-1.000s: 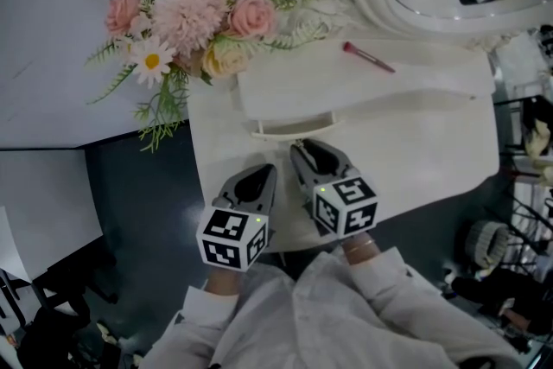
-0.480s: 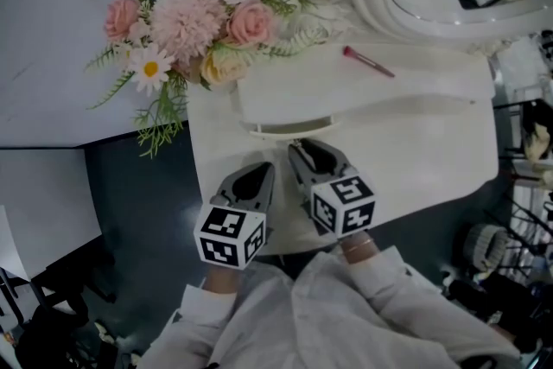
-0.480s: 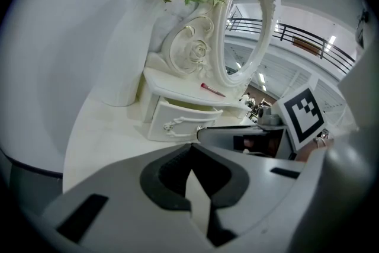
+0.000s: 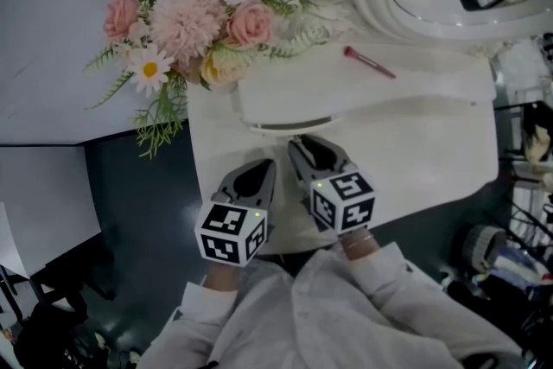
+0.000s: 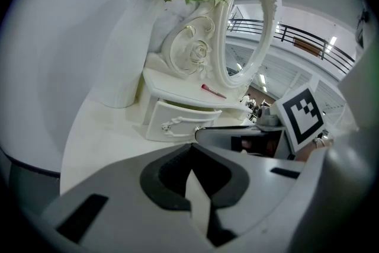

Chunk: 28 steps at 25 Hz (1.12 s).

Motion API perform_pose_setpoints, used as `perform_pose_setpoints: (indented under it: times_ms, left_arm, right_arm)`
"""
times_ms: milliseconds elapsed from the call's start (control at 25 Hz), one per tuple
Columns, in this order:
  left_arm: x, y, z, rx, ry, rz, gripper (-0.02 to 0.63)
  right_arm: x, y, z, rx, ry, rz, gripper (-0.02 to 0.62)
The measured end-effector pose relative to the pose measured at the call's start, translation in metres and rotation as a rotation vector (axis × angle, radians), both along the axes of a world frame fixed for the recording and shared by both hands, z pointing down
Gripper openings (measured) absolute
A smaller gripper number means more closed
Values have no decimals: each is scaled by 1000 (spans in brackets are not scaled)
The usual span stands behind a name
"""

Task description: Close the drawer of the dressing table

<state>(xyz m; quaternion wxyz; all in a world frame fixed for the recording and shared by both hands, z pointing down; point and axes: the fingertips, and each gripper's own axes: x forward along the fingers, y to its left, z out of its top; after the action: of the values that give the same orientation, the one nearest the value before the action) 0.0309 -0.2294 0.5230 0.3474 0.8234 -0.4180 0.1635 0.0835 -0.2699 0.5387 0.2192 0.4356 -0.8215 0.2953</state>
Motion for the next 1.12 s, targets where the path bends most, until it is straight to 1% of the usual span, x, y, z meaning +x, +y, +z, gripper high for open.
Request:
perform_pose_setpoints:
  times_ms: [400,1120]
  left_arm:
    - [-1,-8,0,-3,6,-25,6]
    - [-4,-21,-3,3,14,-34,5]
  right_arm:
    - [0,-6,0,1,-6,-12,91]
    - [-1,-22,-2,7,-3,-12,91]
